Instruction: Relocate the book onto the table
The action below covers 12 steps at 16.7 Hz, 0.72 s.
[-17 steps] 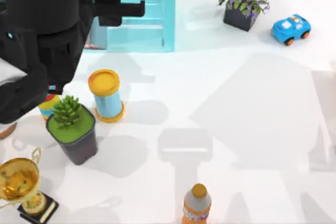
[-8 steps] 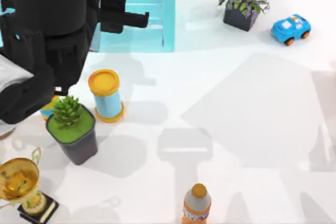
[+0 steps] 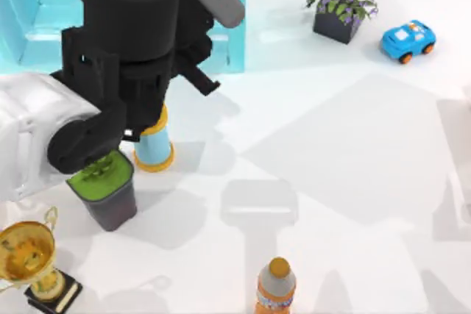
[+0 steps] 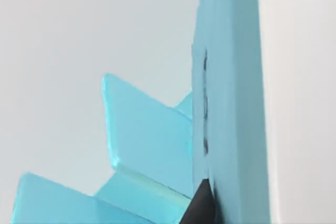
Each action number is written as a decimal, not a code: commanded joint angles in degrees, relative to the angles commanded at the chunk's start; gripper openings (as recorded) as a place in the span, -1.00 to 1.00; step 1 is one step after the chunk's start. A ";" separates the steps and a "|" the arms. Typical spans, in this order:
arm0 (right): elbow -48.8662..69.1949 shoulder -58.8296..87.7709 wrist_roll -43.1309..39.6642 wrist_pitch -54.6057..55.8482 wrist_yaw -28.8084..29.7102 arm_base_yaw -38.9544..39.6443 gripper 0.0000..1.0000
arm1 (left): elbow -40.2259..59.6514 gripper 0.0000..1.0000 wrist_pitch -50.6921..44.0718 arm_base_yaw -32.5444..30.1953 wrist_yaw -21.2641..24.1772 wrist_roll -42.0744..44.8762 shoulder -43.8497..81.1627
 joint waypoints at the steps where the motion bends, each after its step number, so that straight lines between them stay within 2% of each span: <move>1: 0.00 0.00 0.00 0.00 0.00 0.00 1.00 | 0.35 -1.00 0.29 -0.75 -0.73 6.40 1.09; 6: 0.00 0.00 0.00 0.00 0.00 0.00 1.00 | 2.34 -1.00 1.96 -4.94 -4.86 42.26 7.30; 12: 0.00 0.00 0.00 0.00 0.00 0.00 1.00 | 5.01 -1.00 4.19 -10.50 -10.37 89.58 15.58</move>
